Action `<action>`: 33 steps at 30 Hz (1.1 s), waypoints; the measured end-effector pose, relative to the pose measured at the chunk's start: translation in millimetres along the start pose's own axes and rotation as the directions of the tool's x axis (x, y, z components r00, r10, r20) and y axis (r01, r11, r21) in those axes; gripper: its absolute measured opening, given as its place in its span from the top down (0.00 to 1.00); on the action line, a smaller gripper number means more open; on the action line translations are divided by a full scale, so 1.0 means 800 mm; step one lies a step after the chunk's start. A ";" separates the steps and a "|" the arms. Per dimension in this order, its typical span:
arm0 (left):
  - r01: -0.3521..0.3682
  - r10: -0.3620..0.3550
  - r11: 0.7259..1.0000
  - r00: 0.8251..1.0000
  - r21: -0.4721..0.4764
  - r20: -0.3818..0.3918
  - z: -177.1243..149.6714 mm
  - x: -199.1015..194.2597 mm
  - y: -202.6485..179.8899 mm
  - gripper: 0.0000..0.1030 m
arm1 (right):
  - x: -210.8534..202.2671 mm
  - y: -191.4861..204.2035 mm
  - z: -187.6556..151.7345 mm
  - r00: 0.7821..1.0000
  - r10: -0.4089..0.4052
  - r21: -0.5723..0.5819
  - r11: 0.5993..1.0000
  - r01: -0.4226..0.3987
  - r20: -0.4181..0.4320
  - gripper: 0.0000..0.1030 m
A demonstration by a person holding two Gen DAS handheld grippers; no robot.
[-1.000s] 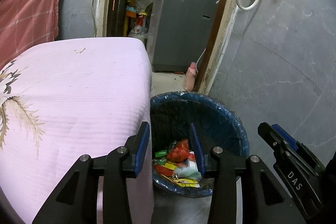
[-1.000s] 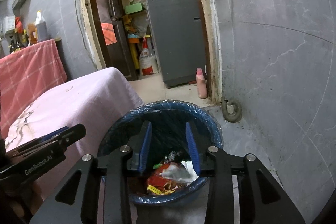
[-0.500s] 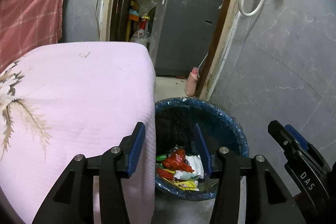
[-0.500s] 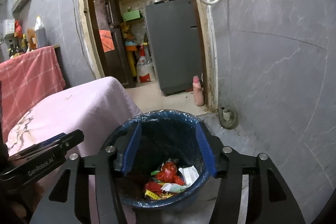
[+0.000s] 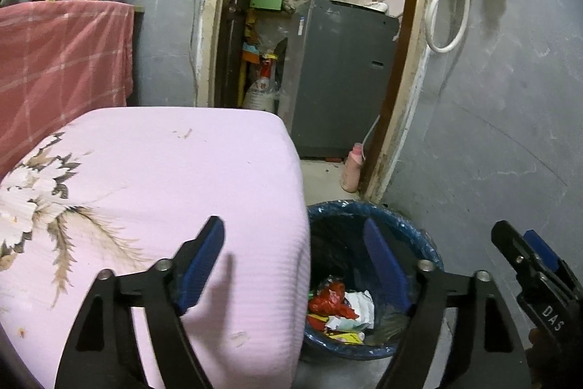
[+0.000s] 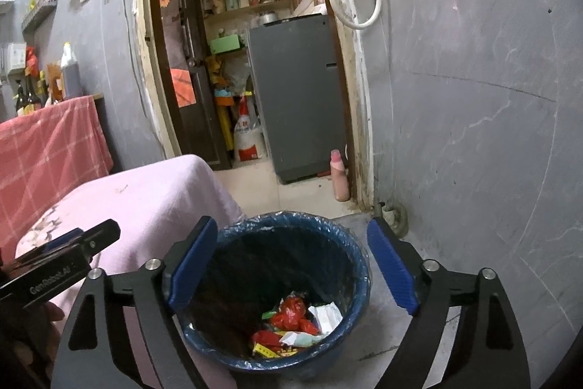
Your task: Collect trash
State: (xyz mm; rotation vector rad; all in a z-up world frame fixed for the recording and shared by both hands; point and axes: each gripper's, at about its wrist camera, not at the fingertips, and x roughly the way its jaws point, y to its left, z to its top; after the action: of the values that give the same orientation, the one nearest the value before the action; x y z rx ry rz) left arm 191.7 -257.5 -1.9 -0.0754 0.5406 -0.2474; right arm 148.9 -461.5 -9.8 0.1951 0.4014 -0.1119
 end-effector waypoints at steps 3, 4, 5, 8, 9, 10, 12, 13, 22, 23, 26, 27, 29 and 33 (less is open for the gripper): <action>-0.011 0.011 1.000 1.000 0.009 0.020 0.003 -0.009 0.004 0.15 | -0.006 0.004 0.006 1.000 0.008 0.003 1.000 -0.008 0.018 0.07; -0.015 0.014 1.000 1.000 0.014 0.026 0.004 -0.011 0.005 0.13 | -0.009 0.005 0.007 1.000 0.010 0.003 1.000 -0.010 0.024 0.01; -0.019 0.019 1.000 0.999 0.019 0.036 0.005 -0.016 0.006 0.11 | -0.012 0.007 0.009 0.999 0.013 0.003 1.000 -0.013 0.033 0.00; -0.020 0.019 1.000 0.998 0.023 0.054 0.009 -0.024 0.012 0.07 | -0.017 0.015 0.013 0.999 0.022 -0.002 1.000 -0.022 0.042 0.00; -0.019 0.017 1.000 0.998 0.021 0.058 0.010 -0.025 0.016 0.07 | -0.019 0.018 0.014 0.999 0.024 -0.004 1.000 -0.023 0.046 0.00; -0.017 0.016 1.000 0.998 0.019 0.062 0.011 -0.028 0.018 0.07 | -0.019 0.019 0.015 0.999 0.025 -0.006 1.000 -0.024 0.048 0.00; -0.017 0.016 1.000 0.998 0.017 0.067 0.015 -0.033 0.025 0.06 | -0.024 0.023 0.017 0.998 0.026 -0.007 1.000 -0.026 0.053 0.00; -0.019 0.018 1.000 0.997 0.014 0.072 0.016 -0.036 0.028 0.06 | -0.027 0.025 0.017 0.998 0.027 -0.006 1.000 -0.027 0.057 0.00; -0.033 0.033 0.999 0.994 -0.005 0.109 0.022 -0.068 0.053 0.03 | -0.054 0.035 0.016 0.995 0.040 0.007 0.999 -0.041 0.091 0.00; -0.032 0.032 0.999 0.993 -0.004 0.111 0.022 -0.071 0.054 0.03 | -0.058 0.038 0.017 0.994 0.041 0.005 0.999 -0.041 0.098 0.00; -0.026 0.025 1.000 0.992 -0.001 0.122 0.022 -0.083 0.058 0.03 | -0.073 0.047 0.020 0.992 0.048 0.000 0.999 -0.049 0.120 0.00; -0.018 0.018 1.000 0.992 0.000 0.127 0.022 -0.089 0.060 0.03 | -0.078 0.050 0.021 0.991 0.051 -0.001 0.999 -0.051 0.128 0.00; -0.006 0.006 1.000 0.991 -0.001 0.137 0.023 -0.098 0.065 0.02 | -0.085 0.057 0.023 0.989 0.057 -0.002 0.998 -0.057 0.138 0.00; 0.016 -0.016 1.000 0.986 0.004 0.164 0.024 -0.119 0.074 0.02 | -0.101 0.069 0.023 0.986 0.062 -0.010 0.998 -0.062 0.155 0.00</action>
State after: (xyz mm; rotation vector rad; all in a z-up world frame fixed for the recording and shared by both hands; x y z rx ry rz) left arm 135.4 -175.8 54.4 -0.0970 0.3761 -0.2547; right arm 90.1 -405.8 48.0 0.1922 0.2404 -0.0641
